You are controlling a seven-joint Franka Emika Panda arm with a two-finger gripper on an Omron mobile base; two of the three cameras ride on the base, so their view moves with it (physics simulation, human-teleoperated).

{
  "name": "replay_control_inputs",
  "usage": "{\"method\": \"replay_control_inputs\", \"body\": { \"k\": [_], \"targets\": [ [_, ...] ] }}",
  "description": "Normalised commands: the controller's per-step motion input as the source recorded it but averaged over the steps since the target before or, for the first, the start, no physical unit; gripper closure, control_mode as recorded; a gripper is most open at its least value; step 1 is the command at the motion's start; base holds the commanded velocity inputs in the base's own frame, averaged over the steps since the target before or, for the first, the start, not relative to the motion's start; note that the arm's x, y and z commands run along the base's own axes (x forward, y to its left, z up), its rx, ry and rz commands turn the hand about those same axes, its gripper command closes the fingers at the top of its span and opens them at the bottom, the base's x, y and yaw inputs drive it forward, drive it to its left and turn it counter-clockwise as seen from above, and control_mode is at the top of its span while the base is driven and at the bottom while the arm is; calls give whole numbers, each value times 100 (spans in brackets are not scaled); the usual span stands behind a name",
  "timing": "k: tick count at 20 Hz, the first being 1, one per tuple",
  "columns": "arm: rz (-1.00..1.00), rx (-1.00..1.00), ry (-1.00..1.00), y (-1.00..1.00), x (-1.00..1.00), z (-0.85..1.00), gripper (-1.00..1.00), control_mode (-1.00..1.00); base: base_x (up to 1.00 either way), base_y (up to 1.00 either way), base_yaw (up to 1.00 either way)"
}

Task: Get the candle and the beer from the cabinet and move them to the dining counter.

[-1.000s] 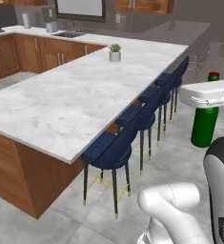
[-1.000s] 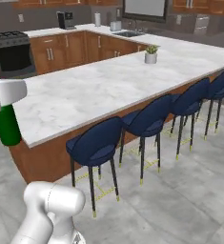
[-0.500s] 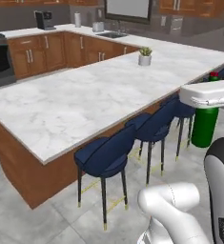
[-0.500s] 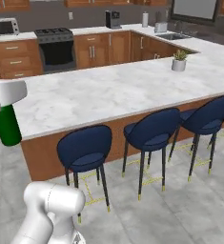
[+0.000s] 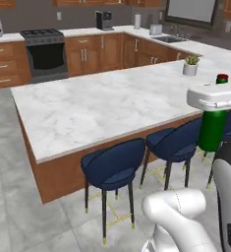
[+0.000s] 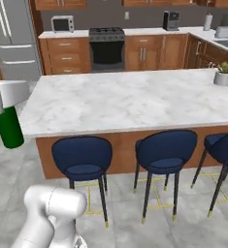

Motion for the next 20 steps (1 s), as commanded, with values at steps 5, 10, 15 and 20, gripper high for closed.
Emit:
{"method": "replay_control_inputs", "body": {
  "k": [5,10,15,20],
  "targets": [
    [0,0,0,0,0,0,100,100,26,-20,59],
    [0,0,0,0,0,0,100,100,6,-9,54],
    [0,0,0,0,0,0,100,100,4,-10,24],
    [0,0,0,0,0,0,100,100,27,-24,0]
  ]
}}
